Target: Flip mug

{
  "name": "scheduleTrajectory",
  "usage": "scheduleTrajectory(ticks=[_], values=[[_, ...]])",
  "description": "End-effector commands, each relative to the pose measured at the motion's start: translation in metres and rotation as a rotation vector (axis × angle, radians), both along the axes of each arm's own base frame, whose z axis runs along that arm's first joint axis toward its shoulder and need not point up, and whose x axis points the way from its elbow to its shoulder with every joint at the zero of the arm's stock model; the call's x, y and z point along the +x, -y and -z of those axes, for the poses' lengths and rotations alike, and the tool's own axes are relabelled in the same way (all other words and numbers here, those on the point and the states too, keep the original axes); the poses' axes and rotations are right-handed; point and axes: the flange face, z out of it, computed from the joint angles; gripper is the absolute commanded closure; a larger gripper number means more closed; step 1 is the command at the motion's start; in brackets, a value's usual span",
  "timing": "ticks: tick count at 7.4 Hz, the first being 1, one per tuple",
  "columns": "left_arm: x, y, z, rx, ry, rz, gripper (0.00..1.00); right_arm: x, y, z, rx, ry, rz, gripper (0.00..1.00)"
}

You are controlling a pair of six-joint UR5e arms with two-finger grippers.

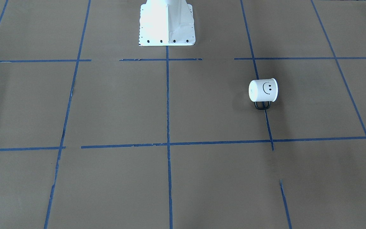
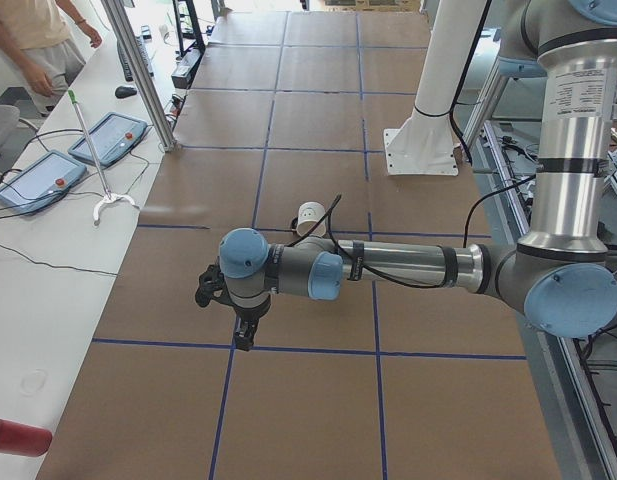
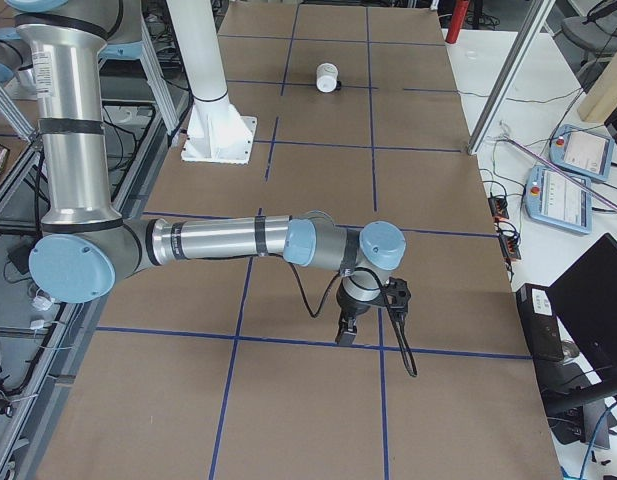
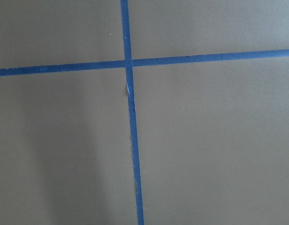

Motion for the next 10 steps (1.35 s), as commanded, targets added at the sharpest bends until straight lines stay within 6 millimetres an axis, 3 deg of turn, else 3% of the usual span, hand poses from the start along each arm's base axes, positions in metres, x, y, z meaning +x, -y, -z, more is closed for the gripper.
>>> scheduleTrajectory(ticks=[1,3,5,6,7,8,10], values=[[0.0,0.0,0.003,0.008,-0.001,-0.002,0.0,0.0,0.0,0.0,0.0,0.0,0.0,0.0],[0.001,0.008,0.008,0.013,-0.001,0.001,0.0,0.0,0.0,0.0,0.0,0.0,0.0,0.0],[0.008,0.013,0.048,0.103,0.002,-0.022,0.0,0.0,-0.001,-0.001,-0.002,0.0,0.0,0.0],[0.033,0.018,0.058,0.158,-0.015,-0.065,0.0,0.0,0.0,0.0,0.0,0.0,0.0,0.0],[0.073,0.025,0.075,0.206,-0.035,-0.087,0.0,0.0,-0.001,-0.001,-0.002,0.0,0.0,0.0],[0.106,0.026,0.093,0.145,-0.095,0.032,0.0,0.0,-0.001,-0.001,-0.002,0.0,0.0,0.0],[0.214,-0.006,0.109,0.068,-0.233,0.196,0.0,0.0,0.0,0.0,0.0,0.0,0.0,0.0]])
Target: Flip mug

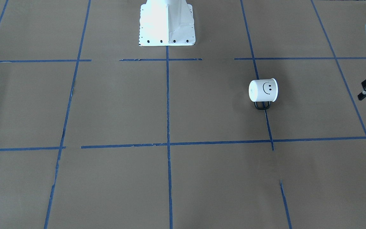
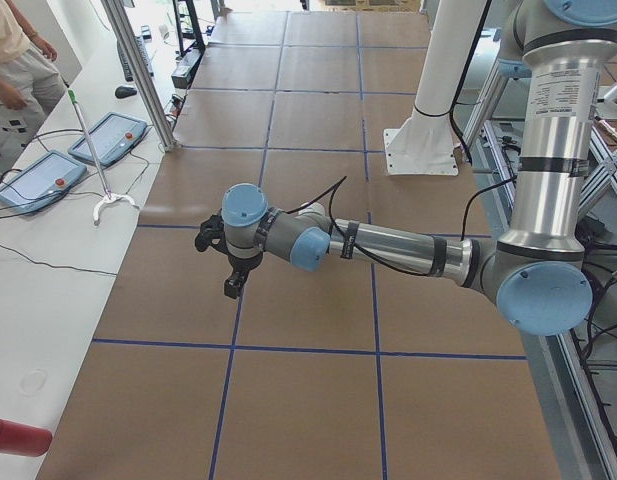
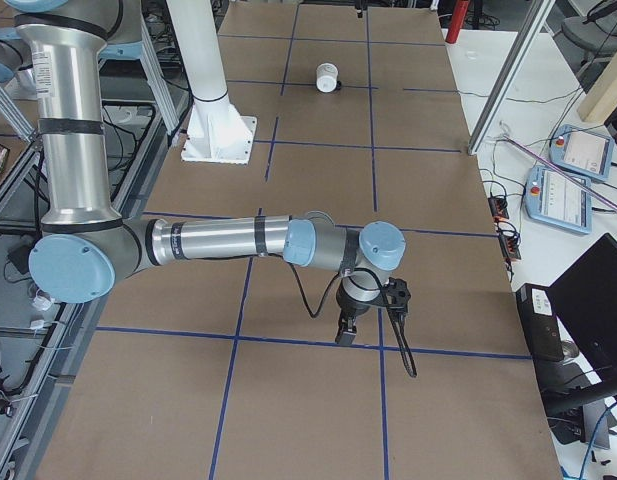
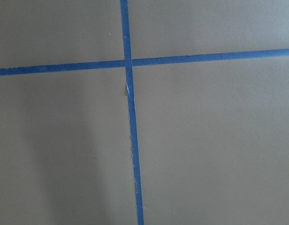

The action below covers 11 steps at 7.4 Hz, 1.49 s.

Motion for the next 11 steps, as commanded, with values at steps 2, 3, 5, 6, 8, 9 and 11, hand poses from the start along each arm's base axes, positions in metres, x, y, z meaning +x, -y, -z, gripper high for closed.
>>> scheduleTrajectory(ticks=[2,3,5,6,8,9,11], values=[[0.158,-0.073,0.012,-0.09,-0.182,0.233,0.0,0.0,0.0,0.0,0.001,0.0,0.0,0.0],[0.179,-0.096,0.026,-0.107,-0.317,0.222,0.0,0.0,0.0,0.0,0.001,0.0,0.0,0.0],[0.169,-0.133,0.021,-0.071,-0.632,0.188,0.0,0.0,0.0,0.0,0.001,0.0,0.0,0.0],[0.157,-0.144,-0.001,-0.011,-0.724,0.17,0.0,0.0,0.0,0.0,0.001,0.0,0.0,0.0],[0.159,-0.152,-0.037,-0.001,-0.75,0.189,0.0,0.0,0.0,0.0,0.001,0.0,0.0,0.0],[0.167,-0.164,-0.036,0.008,-0.814,0.154,0.0,0.0,0.0,0.0,0.001,0.0,0.0,0.0],[0.198,-0.167,-0.038,0.004,-0.888,0.166,0.0,0.0,0.0,0.0,0.001,0.0,0.0,0.0]])
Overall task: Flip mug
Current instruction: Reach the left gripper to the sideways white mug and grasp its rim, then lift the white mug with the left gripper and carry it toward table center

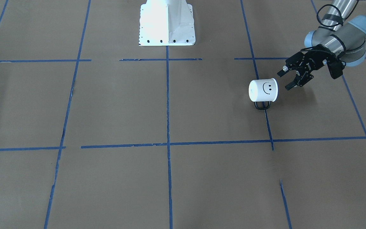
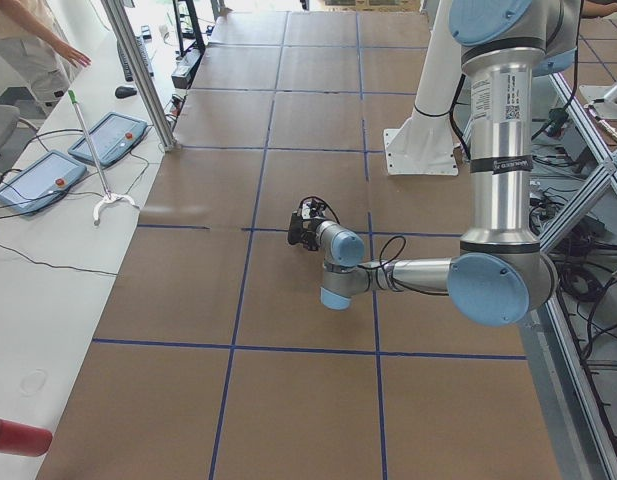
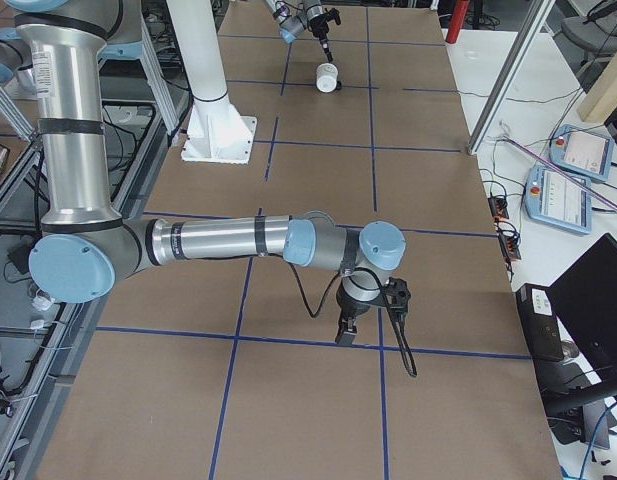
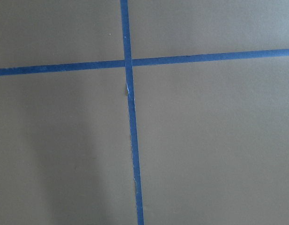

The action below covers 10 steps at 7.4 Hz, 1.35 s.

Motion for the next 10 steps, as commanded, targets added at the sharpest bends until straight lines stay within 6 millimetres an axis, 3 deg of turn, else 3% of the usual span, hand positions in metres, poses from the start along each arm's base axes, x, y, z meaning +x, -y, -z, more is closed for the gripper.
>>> scheduleTrajectory(ticks=[1,2,3,4,5,6,7,10], values=[[0.031,-0.001,0.009,-0.008,-0.077,0.007,0.0,0.0,0.0,0.0,0.001,0.0,0.0,0.0],[0.047,0.006,0.017,-0.014,-0.126,0.023,0.03,0.0,0.0,0.0,0.001,0.0,0.0,0.0],[0.058,0.006,0.019,-0.005,-0.155,0.026,0.14,0.0,0.0,0.0,0.001,0.0,0.0,0.0],[0.06,0.008,0.022,-0.003,-0.161,0.023,0.33,0.0,0.0,0.0,-0.001,0.0,0.0,0.0],[0.062,0.005,0.021,-0.018,-0.169,-0.016,0.8,0.0,0.0,0.0,0.001,0.0,0.0,0.0],[0.064,-0.001,0.021,-0.023,-0.167,-0.081,1.0,0.0,0.0,0.0,-0.001,0.0,0.0,0.0],[0.064,-0.002,0.026,-0.019,-0.177,-0.089,1.0,0.0,0.0,0.0,0.001,0.0,0.0,0.0],[0.085,0.028,0.088,-0.103,-0.354,-0.139,1.0,0.0,0.0,0.0,0.001,0.0,0.0,0.0]])
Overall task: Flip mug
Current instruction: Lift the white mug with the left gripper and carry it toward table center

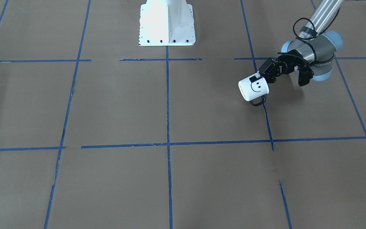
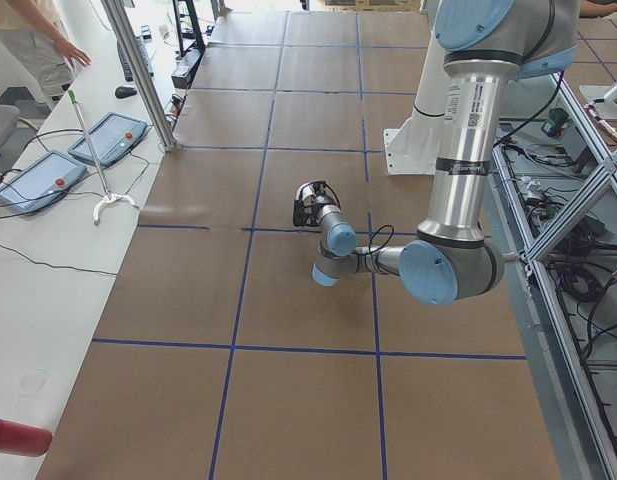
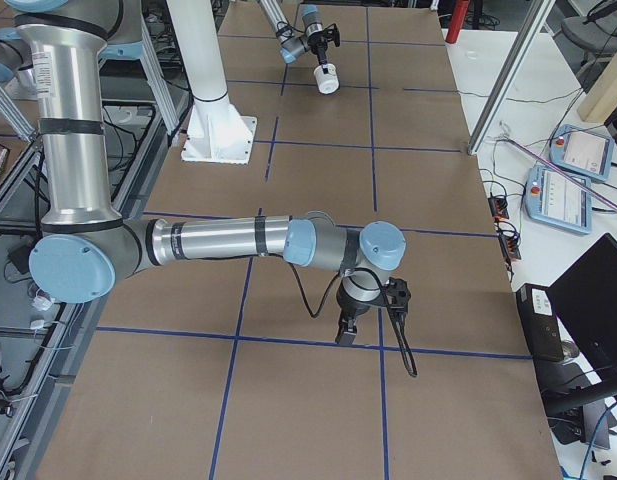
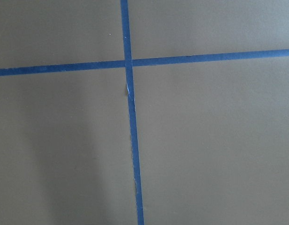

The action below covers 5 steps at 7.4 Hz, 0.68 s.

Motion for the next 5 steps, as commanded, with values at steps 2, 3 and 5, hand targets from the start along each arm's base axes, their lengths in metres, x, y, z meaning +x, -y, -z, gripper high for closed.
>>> scheduleTrajectory(ticks=[2,3,5], values=[[0.009,0.037,0.06,-0.066,0.116,-0.106,1.0,0.0,0.0,0.0,0.0,0.0,0.0,0.0],[0.004,0.058,0.098,-0.119,0.213,-0.13,1.0,0.0,0.0,0.0,0.0,0.0,0.0,0.0],[0.026,0.095,0.171,-0.248,0.392,-0.142,1.0,0.0,-0.001,-0.001,-0.001,0.0,0.0,0.0]])
